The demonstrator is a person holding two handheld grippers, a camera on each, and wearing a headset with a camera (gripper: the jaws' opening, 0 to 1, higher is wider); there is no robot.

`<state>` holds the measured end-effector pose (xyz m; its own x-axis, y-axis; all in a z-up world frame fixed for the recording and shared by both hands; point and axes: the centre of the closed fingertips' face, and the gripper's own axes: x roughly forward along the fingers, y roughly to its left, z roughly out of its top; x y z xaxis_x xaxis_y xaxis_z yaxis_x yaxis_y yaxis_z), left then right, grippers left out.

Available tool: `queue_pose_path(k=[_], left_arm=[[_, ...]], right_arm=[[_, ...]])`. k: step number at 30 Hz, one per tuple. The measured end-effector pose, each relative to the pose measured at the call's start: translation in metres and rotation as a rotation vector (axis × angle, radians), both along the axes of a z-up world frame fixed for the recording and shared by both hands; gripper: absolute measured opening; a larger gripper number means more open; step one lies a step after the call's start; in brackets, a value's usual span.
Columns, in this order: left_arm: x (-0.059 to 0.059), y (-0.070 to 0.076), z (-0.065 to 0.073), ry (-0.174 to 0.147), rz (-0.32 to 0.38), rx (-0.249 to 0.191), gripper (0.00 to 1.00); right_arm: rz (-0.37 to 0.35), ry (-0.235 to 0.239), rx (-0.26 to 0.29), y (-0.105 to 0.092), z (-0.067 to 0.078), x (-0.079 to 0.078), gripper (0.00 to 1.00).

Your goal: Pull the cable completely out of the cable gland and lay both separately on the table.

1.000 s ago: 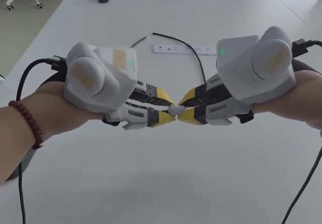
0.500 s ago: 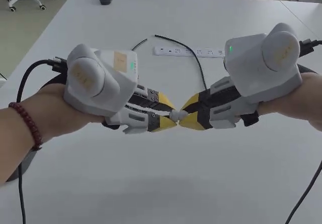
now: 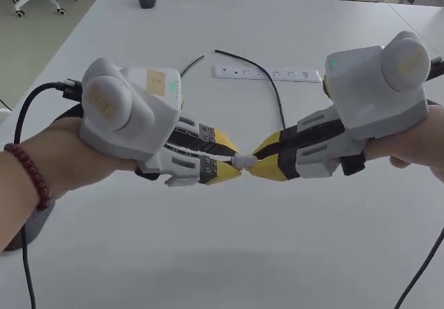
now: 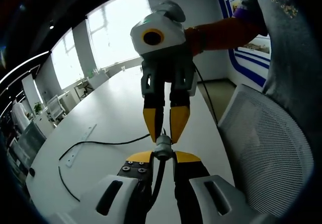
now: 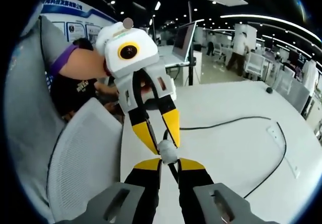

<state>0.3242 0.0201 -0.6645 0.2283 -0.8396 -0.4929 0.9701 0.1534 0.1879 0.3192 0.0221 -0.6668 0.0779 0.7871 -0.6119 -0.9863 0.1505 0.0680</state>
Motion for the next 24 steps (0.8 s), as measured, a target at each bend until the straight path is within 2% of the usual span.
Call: queue_pose_path(k=[5, 6, 11, 14, 16, 17, 22, 24], left_arm=[[-0.0028, 0.001, 0.0008, 0.023, -0.012, -0.011, 0.15], [-0.0036, 0.0007, 0.0023, 0.039, -0.011, -0.025, 0.15], [-0.0059, 0.0008, 0.0044, 0.055, -0.018, -0.041, 0.15], [-0.0071, 0.0009, 0.0036, 0.061, -0.02, -0.039, 0.15], [-0.0072, 0.001, 0.0033, 0.078, -0.01, -0.045, 0.15], [-0.0073, 0.0009, 0.0029, 0.102, 0.004, -0.057, 0.15], [-0.0045, 0.0019, 0.0027, 0.174, 0.05, -0.09, 0.15], [-0.0019, 0.002, 0.0029, 0.198, 0.077, -0.104, 0.15]], right_arm=[[0.02, 0.008, 0.01, 0.0017, 0.0007, -0.0039, 0.08], [0.016, 0.021, 0.024, 0.0028, 0.0022, -0.0046, 0.08], [0.03, 0.031, 0.03, 0.0039, 0.0034, -0.0076, 0.08], [0.044, 0.02, 0.026, 0.0044, 0.0028, -0.0088, 0.08], [0.054, 0.001, 0.023, 0.0046, 0.0028, -0.0102, 0.07], [0.061, -0.016, 0.015, 0.0046, 0.0028, -0.0102, 0.07], [0.094, -0.13, -0.027, 0.0052, 0.0027, -0.0079, 0.06], [0.112, -0.21, -0.053, 0.0049, 0.0033, -0.0035, 0.06]])
